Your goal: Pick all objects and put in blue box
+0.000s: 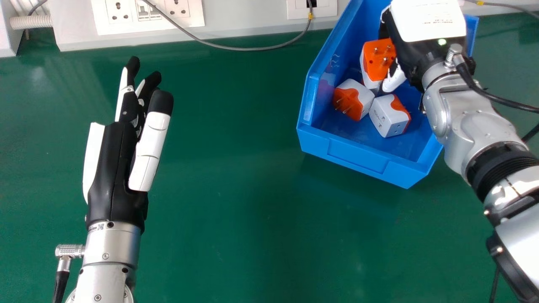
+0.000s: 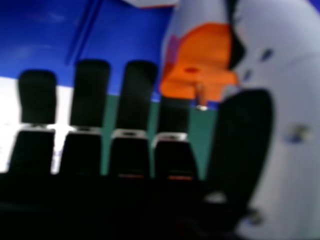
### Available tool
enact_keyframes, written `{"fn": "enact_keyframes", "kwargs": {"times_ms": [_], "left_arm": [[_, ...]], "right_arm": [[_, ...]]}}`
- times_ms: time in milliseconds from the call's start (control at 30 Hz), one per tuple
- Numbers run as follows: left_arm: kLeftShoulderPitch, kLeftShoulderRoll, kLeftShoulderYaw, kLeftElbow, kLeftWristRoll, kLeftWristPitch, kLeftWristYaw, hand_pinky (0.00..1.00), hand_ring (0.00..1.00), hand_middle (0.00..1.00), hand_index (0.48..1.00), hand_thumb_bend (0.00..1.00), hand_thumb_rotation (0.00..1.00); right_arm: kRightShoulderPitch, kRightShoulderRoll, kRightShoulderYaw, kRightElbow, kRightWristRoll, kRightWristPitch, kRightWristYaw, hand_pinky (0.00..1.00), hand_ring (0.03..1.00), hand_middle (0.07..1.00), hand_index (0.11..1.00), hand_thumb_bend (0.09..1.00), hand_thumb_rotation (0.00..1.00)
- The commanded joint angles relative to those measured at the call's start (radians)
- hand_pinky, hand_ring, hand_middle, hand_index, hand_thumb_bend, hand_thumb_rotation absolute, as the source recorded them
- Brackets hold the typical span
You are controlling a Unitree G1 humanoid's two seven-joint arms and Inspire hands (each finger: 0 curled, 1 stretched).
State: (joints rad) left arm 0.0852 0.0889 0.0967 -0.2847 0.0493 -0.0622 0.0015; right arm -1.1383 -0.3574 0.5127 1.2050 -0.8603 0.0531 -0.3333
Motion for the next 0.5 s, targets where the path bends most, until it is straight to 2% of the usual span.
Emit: {"fn": "enact_keyframes", "kwargs": {"times_ms": [0,167,200,233,267,300,400,467], "left_arm": [[0.004,0.000,-0.004,-0.023,0.008,-0.007,0.005,0.86,0.94,0.94,0.990,0.81,0.96],[0.007,0.000,-0.007,-0.026,0.008,-0.008,0.005,0.86,0.94,0.94,0.990,0.81,0.96],[0.006,0.000,-0.008,-0.026,0.009,-0.008,0.005,0.86,0.94,0.94,0.990,0.81,0.96],[0.006,0.000,-0.009,-0.029,0.009,-0.006,0.006,0.86,0.94,0.94,0.990,0.81,0.96],[0.005,0.000,-0.009,-0.029,0.009,-0.006,0.006,0.86,0.94,0.94,0.990,0.81,0.96],[0.004,0.001,-0.009,-0.028,0.009,-0.005,0.006,0.86,0.94,0.94,0.989,0.82,0.96],[0.003,0.002,-0.010,-0.022,0.008,-0.009,0.006,0.86,0.94,0.94,0.988,0.82,0.96],[0.001,0.002,-0.011,-0.019,0.009,-0.010,0.007,0.86,0.94,0.94,0.987,0.82,0.96]], "right_arm": [[-0.031,-0.006,-0.015,0.003,0.033,0.011,0.027,0.34,0.435,0.511,0.488,0.498,0.00],[-0.032,-0.003,-0.021,-0.015,0.062,0.067,0.113,0.34,0.432,0.511,0.491,0.498,0.00],[-0.033,-0.003,-0.019,-0.018,0.064,0.075,0.126,0.41,0.532,0.602,0.571,0.548,0.00],[-0.031,-0.004,-0.015,-0.026,0.063,0.082,0.138,0.41,0.532,0.602,0.571,0.548,0.00],[-0.029,-0.006,-0.011,-0.034,0.062,0.087,0.146,0.48,0.621,0.682,0.652,0.578,0.00],[-0.027,-0.007,-0.009,-0.040,0.061,0.090,0.151,0.61,0.758,0.797,0.778,0.620,0.04],[-0.024,-0.012,0.003,-0.045,0.050,0.096,0.151,0.74,0.876,0.896,0.886,0.654,0.08],[-0.021,-0.015,0.012,-0.047,0.045,0.098,0.148,0.77,0.901,0.917,0.909,0.662,0.09]]}}
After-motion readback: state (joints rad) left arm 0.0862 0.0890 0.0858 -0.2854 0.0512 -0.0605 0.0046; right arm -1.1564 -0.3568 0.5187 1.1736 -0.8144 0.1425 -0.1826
